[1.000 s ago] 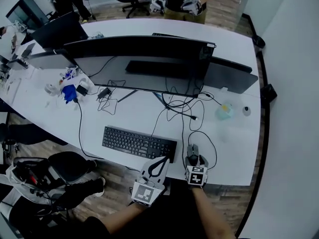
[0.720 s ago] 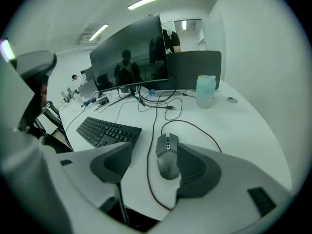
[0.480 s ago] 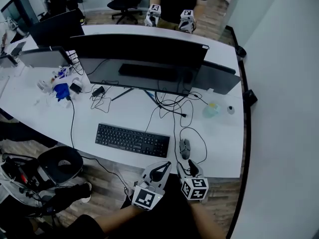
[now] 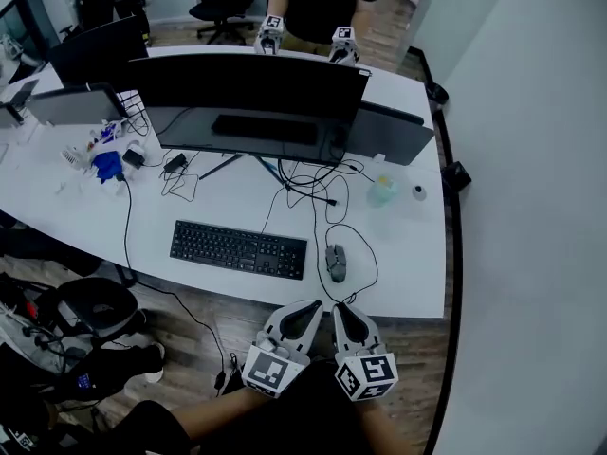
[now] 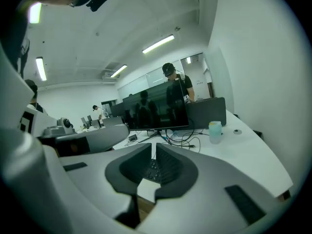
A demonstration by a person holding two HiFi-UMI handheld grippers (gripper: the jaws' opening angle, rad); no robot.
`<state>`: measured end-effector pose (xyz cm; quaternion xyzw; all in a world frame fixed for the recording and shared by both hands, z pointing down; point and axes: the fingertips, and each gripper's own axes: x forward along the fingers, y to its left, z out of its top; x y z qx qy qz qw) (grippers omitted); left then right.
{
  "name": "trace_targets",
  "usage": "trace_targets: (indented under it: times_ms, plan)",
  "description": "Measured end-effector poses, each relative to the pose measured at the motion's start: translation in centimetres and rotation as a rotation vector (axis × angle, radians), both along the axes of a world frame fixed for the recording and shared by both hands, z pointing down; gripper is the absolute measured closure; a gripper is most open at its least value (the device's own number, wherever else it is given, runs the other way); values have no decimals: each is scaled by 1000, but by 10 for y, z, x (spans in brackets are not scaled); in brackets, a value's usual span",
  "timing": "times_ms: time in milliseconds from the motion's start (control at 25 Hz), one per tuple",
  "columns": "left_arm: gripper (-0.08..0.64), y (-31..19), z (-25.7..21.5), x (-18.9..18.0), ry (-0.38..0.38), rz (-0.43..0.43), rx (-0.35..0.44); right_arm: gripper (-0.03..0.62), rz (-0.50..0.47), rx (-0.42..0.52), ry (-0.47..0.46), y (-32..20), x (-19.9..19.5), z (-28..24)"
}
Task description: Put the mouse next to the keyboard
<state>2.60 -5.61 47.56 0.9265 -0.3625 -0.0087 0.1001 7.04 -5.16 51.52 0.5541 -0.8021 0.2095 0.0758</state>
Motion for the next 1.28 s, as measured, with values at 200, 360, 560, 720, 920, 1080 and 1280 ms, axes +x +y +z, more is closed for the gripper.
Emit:
trace_targets:
  times_ms: [200, 360, 560, 720, 920, 1080, 1280]
  plan:
    - [546, 26, -17, 9, -6, -69, 23, 563, -22, 60, 23, 27, 9, -30]
    - [546, 50, -27, 17, 7, -148, 23, 571, -10, 128, 21, 49, 30, -54]
    - [546, 88, -38, 33, -16, -207, 19, 574, 4, 179, 23, 82, 57, -72]
    - [546, 117, -41, 48, -18, -205, 43, 574, 7, 208, 23, 110, 70, -75]
    - [546, 145, -44, 58, -42, -217, 58, 574, 15, 225, 16, 140, 76, -76]
    - [546, 161, -41, 60, -40, -233, 62, 574, -15, 248, 11, 155, 72, -76]
    - [546, 174, -35, 56, -39, -247, 57, 574, -46, 257, 16, 166, 66, -73]
